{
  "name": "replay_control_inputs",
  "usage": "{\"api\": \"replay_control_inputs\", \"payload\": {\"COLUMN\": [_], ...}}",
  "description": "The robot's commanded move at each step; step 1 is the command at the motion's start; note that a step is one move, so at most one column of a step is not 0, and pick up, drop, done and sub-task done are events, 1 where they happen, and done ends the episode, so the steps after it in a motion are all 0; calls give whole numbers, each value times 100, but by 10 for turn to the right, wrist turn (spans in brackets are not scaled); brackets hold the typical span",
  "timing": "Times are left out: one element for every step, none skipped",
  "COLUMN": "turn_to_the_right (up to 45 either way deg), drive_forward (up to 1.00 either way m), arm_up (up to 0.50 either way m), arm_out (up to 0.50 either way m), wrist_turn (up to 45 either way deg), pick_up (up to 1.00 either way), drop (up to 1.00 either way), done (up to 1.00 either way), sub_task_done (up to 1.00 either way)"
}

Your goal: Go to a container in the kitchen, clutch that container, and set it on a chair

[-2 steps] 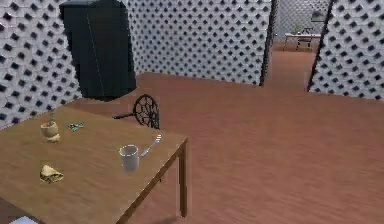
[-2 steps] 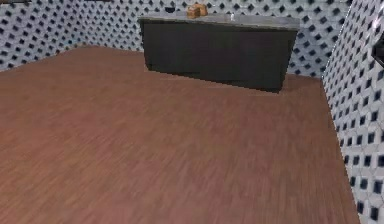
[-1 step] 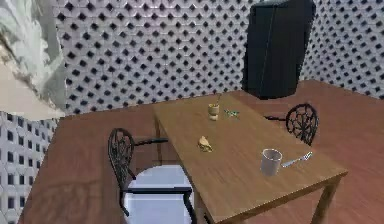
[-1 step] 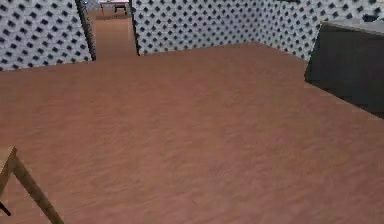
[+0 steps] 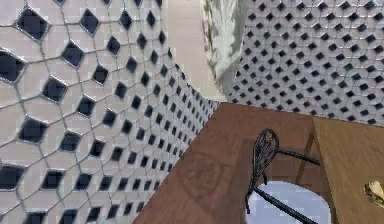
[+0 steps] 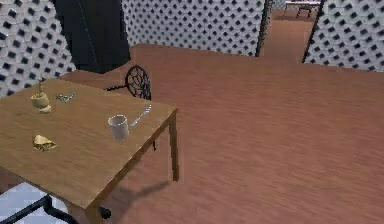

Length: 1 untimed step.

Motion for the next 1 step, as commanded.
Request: {"api": "replay_control_inputs", "payload": {"turn_to_the_right": [-180], "drive_forward": [0], "arm_up": [0], "arm_out": [0], "wrist_turn": [0], "pick_up": [0], "drop": [0], "done": [0], "sub_task_done": [0]}}
